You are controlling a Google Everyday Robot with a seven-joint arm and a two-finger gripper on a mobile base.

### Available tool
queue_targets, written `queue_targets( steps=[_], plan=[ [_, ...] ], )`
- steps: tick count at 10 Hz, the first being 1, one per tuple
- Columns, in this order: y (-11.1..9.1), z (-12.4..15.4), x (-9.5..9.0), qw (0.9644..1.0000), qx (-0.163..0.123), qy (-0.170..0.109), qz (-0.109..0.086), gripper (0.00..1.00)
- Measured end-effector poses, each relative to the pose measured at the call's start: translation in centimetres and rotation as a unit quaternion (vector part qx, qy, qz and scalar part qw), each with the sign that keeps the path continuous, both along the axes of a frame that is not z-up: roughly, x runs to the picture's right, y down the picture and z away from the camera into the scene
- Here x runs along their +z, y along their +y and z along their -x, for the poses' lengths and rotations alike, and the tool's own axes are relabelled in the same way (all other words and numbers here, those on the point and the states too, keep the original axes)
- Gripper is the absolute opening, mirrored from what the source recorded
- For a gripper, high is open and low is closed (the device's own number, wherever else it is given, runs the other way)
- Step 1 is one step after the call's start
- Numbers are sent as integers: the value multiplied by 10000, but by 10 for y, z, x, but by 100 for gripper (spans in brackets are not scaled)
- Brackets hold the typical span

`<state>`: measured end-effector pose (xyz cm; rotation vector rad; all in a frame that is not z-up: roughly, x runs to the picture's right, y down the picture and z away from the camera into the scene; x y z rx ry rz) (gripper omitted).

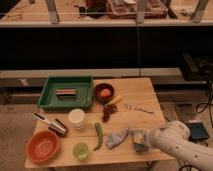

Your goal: Wipe table surface with sponge

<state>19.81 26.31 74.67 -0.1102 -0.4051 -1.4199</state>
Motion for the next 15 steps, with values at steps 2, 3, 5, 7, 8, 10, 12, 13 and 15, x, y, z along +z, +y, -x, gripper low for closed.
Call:
queue_targets(
  steps=[2, 3, 5, 7, 8, 10, 12, 13, 15],
  plan=[
    [2, -26, -13, 9996, 179, 224, -74, 31],
    [1, -34, -19, 9991, 264, 333, -85, 31],
    [-5, -55, -24, 9976, 344, 589, -78, 31],
    [-16, -66, -11, 9971, 343, 685, -5, 31],
    [-24, -70, 3, 9971, 332, 685, 21, 31],
    [-40, -73, 28, 9975, 324, 631, 45, 31],
    [-54, -72, 53, 9981, 284, 549, 86, 31],
    [-55, -68, 60, 9982, 264, 519, 111, 31],
    [-52, -60, 68, 9984, 183, 497, 192, 31]
  ],
)
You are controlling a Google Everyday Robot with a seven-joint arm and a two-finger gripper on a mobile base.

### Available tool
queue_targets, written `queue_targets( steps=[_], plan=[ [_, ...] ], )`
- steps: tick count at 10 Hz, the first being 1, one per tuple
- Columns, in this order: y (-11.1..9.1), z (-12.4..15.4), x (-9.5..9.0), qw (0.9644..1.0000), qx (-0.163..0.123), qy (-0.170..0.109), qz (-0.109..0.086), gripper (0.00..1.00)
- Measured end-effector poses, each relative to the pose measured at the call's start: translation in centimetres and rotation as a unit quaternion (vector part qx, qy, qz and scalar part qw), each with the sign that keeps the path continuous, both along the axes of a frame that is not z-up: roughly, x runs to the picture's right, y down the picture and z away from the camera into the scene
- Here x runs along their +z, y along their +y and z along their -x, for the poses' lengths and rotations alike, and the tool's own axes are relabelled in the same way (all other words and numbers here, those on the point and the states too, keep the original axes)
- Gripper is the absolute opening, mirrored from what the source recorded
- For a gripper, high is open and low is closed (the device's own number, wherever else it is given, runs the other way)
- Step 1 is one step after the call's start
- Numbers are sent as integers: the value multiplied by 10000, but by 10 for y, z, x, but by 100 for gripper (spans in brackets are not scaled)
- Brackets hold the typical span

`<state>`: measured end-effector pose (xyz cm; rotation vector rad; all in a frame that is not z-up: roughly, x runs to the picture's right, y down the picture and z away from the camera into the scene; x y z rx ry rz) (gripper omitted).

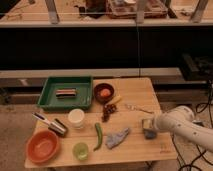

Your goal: Wipe table surface with sponge

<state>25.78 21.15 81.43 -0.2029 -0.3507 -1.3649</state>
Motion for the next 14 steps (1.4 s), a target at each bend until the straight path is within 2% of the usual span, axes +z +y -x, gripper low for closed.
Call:
queue_targets(
  steps=[6, 9, 14],
  plan=[
    [0, 1, 1, 10000, -41, 31, 8, 31],
    [6, 26, 11, 9998, -201, 82, 49, 31],
    [10, 29, 7, 9997, -215, 50, 72, 31]
  ],
)
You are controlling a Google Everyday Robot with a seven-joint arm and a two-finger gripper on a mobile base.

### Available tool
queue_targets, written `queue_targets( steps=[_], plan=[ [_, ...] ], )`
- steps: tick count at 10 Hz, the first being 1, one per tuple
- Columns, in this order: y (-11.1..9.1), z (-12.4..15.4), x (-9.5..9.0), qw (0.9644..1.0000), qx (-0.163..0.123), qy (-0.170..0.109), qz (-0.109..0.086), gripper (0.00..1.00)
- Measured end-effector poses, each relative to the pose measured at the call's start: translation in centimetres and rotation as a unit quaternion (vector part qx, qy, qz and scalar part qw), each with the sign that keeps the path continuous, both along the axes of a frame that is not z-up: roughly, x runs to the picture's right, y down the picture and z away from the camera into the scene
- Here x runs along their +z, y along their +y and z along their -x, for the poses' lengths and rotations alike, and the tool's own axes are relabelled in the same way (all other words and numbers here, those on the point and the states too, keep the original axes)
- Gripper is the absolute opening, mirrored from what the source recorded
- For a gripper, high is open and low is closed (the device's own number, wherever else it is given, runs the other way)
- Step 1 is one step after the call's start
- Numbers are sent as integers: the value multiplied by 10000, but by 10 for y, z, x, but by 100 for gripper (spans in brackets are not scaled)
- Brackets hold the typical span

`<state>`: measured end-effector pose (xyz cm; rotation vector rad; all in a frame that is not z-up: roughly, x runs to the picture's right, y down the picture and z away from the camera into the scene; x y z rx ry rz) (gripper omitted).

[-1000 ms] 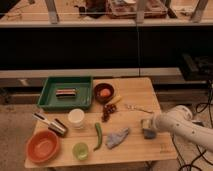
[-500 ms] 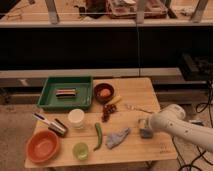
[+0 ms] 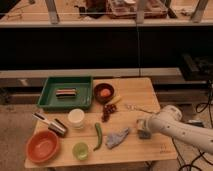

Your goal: Wipe table surface with sponge

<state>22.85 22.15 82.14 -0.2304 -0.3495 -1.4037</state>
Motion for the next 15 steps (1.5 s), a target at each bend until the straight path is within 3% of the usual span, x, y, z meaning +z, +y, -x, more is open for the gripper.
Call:
queue_targets(
  steps=[15],
  plan=[
    [-3, 0, -7, 10000, 2, -2, 36, 31]
  ],
)
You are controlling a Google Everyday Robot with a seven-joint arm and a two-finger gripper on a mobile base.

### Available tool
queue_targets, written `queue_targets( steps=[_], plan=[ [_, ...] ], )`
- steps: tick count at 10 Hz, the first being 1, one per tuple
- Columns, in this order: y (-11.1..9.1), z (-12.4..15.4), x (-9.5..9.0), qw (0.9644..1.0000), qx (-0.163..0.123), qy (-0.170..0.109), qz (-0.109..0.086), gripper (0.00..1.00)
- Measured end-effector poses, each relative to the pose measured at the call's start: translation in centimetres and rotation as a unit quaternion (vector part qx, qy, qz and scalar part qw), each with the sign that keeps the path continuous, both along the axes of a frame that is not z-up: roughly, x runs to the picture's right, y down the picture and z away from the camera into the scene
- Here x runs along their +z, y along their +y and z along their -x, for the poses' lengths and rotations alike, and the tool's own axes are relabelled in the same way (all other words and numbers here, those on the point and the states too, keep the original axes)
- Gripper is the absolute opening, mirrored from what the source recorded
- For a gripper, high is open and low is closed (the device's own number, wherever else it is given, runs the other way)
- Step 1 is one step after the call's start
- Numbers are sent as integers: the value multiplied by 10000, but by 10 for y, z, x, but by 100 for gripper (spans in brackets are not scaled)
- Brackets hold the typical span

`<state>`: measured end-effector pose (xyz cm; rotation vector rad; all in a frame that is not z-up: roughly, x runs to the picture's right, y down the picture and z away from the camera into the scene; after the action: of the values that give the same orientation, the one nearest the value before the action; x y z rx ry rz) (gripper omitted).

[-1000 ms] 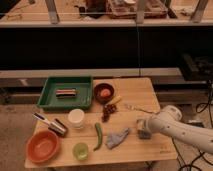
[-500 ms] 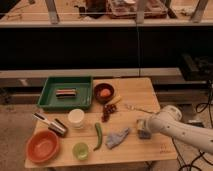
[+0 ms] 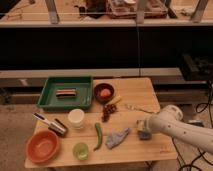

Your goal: Wipe table surface with sponge

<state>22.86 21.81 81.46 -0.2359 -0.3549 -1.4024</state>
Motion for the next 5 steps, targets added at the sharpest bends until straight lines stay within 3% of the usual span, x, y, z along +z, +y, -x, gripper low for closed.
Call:
queue_targets(
  steps=[5],
  plan=[
    [13, 31, -8, 9984, -360, -429, -51, 31]
  ],
)
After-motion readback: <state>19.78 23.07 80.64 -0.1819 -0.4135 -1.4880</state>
